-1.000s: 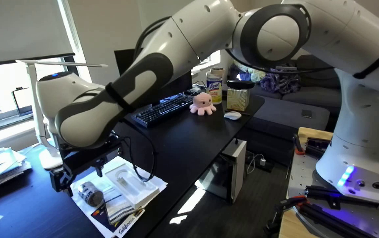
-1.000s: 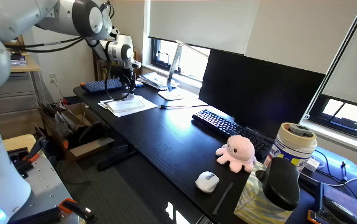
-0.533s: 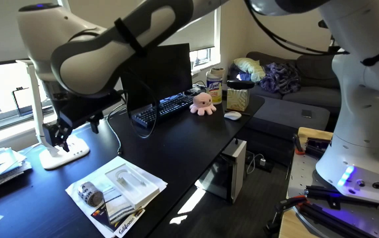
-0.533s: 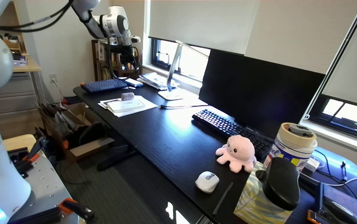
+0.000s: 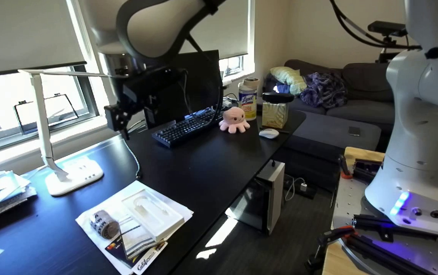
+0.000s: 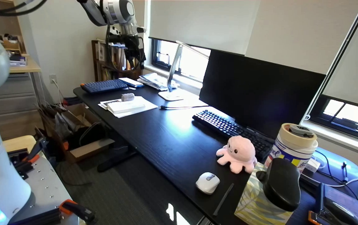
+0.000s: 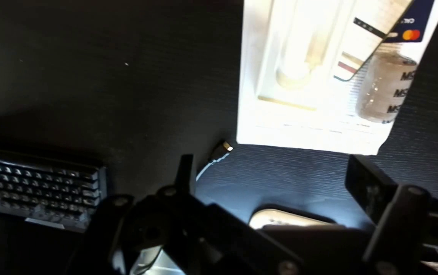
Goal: Move the round package to the paper pile and move the mouse to the left side of the computer
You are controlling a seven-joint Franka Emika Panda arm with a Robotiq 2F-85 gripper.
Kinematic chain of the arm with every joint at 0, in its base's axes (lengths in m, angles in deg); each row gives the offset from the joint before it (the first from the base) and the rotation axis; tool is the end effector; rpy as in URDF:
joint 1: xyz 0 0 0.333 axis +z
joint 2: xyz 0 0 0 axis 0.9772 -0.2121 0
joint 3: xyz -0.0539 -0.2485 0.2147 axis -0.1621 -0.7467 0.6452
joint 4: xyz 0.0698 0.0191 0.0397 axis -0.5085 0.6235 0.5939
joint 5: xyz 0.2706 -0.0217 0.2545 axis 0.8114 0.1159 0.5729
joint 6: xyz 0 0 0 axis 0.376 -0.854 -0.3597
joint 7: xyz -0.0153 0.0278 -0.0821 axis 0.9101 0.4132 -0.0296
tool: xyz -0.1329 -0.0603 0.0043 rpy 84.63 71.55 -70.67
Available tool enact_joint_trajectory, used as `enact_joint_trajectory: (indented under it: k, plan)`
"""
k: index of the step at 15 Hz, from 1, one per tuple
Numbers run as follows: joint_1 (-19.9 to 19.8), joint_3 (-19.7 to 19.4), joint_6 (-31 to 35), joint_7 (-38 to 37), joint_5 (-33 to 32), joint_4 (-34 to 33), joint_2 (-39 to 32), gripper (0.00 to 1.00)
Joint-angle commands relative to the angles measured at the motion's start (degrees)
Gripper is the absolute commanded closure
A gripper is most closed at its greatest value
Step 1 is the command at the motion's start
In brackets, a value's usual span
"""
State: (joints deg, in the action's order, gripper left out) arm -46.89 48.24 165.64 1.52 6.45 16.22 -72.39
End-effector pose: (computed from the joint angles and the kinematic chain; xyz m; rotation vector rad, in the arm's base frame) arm 0.5909 0.3006 0.3643 2.9939 -0.0508 0.3106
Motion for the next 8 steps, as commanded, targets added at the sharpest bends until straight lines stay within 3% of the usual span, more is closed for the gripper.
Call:
enact_joint_trajectory:
  k: [1, 5, 8]
  plan:
    - [-8.1, 3.4, 3.1, 4.6, 1.6, 13.9, 10.3, 0.00]
    - [-16.4, 2.6, 2.5, 11.3, 1.4, 22.5, 16.4, 0.00]
    - [-22.8, 1.0, 3.1, 20.6, 0.1, 28.0, 20.3, 0.00]
